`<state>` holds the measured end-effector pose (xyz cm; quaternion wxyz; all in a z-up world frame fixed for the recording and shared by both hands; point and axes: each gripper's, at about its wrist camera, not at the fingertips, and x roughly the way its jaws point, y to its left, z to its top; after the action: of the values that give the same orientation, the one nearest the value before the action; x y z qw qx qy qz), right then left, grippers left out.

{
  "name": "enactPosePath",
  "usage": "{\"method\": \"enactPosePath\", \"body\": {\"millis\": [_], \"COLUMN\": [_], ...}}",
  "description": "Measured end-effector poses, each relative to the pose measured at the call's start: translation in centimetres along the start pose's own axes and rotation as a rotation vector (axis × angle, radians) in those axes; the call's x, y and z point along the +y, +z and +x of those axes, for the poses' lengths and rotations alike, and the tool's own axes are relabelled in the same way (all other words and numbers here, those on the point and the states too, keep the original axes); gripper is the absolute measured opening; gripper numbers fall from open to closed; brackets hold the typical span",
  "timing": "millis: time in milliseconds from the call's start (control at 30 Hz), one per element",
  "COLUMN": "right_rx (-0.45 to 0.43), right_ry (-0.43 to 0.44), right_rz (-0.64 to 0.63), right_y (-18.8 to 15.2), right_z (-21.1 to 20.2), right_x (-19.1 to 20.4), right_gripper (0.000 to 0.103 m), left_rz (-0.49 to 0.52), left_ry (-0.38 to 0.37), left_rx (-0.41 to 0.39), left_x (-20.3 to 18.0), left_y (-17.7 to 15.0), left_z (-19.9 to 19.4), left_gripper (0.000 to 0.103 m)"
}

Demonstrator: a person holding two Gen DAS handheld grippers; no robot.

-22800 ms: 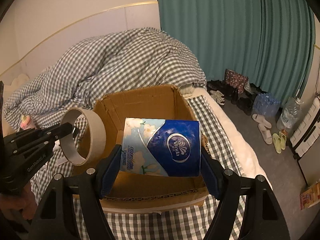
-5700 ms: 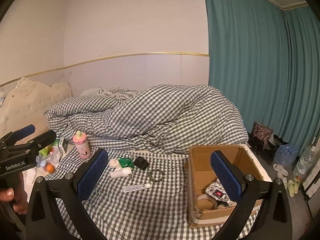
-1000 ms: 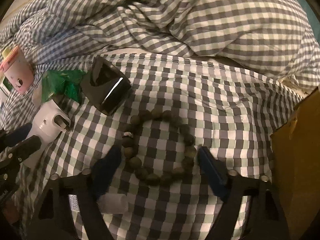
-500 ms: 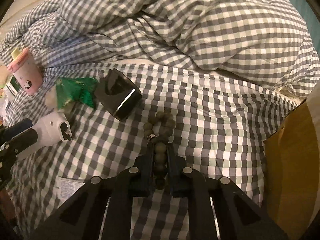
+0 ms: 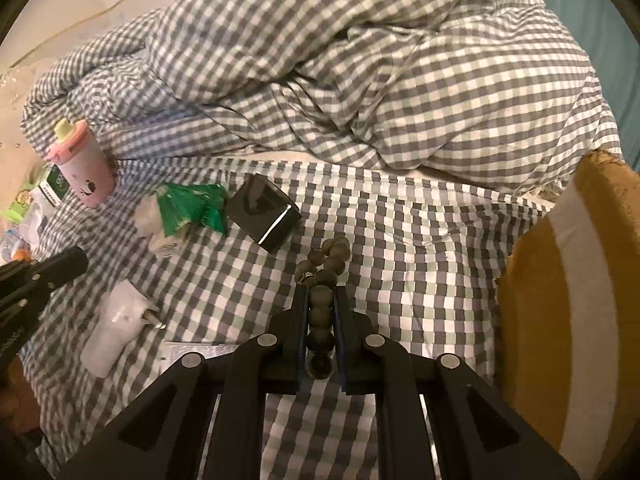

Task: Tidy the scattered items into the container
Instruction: 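Close the left tool on the white cup while the right tool grasps the bead bracelet, then lift and carry the white cup and bead bracelet over the cardboard box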

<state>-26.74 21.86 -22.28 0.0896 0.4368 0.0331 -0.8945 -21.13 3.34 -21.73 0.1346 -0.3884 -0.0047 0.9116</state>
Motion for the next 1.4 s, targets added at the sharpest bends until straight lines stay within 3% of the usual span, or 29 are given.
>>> {"method": "enactPosePath", "body": {"millis": [100, 200, 233, 267, 333, 600, 667, 767, 1100, 1400], "right_rx": [-0.01, -0.015, -0.017, -0.02, -0.025, -0.037, -0.042, -0.051, -0.097, -0.188], "right_ry": [0.004, 0.005, 0.006, 0.005, 0.005, 0.012, 0.01, 0.007, 0.003, 0.002], "right_rz": [0.001, 0.003, 0.004, 0.003, 0.002, -0.001, -0.003, -0.004, -0.007, -0.005], "right_y": [-0.1, -0.2, -0.3, -0.2, -0.1, 0.1, 0.2, 0.4, 0.8, 0.6], "right_z": [-0.8, -1.3, -1.5, -1.6, -1.8, -2.3, -2.6, -3.1, -6.3, -12.5], "right_x": [0.0, -0.1, -0.1, -0.1, -0.1, 0.2, 0.2, 0.2, 0.4, 0.4], "right_gripper": [0.011, 0.011, 0.011, 0.011, 0.011, 0.011, 0.011, 0.011, 0.011, 0.011], "left_rz": [0.005, 0.008, 0.009, 0.01, 0.01, -0.01, -0.024, -0.021, -0.002, -0.001], "left_ry": [-0.002, 0.004, 0.0, 0.003, 0.018, 0.059, 0.033, 0.033, 0.058, 0.067], "left_rx": [0.03, 0.056, 0.061, 0.065, 0.061, 0.153, 0.174, 0.17, 0.061, -0.087], "left_x": [-0.3, -0.4, -0.4, -0.4, -0.3, 0.4, 0.5, 0.2, -1.1, -3.1], "left_y": [-0.6, -1.2, -1.4, -1.6, -2.0, -3.9, -4.2, -4.1, -1.9, 0.5], "left_z": [0.6, 1.2, 1.3, 1.4, 1.4, 4.2, 4.4, 3.9, -0.6, -8.0], "left_gripper": [0.006, 0.019, 0.033, 0.054, 0.072, 0.071, 0.043, 0.042, 0.042, 0.042]}}
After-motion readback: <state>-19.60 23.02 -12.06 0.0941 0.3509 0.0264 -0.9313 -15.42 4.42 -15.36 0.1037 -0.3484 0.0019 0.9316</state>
